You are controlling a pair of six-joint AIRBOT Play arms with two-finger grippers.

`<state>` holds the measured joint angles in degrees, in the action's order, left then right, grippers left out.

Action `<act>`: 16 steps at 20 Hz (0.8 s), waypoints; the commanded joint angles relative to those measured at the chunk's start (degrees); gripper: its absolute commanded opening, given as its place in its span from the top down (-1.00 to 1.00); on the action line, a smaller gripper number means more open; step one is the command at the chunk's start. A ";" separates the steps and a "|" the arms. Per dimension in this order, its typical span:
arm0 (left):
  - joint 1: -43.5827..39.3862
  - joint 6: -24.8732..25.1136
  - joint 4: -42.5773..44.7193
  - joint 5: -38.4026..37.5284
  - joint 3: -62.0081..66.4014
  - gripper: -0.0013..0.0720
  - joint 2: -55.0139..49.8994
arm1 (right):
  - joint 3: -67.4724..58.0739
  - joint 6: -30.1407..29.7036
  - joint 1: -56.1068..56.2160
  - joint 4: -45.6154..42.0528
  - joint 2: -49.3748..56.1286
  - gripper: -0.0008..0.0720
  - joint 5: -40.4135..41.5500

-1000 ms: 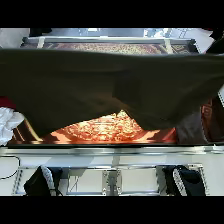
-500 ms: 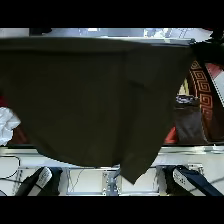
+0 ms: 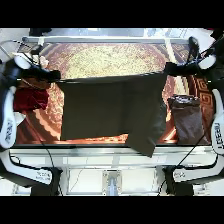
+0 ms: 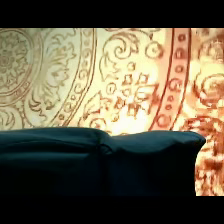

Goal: Fold the shirts.

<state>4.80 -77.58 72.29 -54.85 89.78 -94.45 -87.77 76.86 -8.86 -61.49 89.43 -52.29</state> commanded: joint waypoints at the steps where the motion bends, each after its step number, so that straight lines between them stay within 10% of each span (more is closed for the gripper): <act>1: -2.32 -4.66 2.69 16.20 0.11 0.95 -5.31 | -0.04 -0.24 -0.02 0.17 4.81 0.95 6.54; 12: -3.98 -3.41 3.15 0.39 -6.84 0.95 5.27 | 6.12 -1.73 0.87 -12.90 -5.09 0.96 -11.10; 16: -4.44 -3.43 3.34 0.39 -14.29 0.95 5.84 | 18.73 -1.68 1.05 -12.68 -5.53 0.96 -4.85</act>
<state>0.58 -80.82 75.46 -53.89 80.01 -89.58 -76.25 75.18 -7.90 -72.88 84.90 -59.99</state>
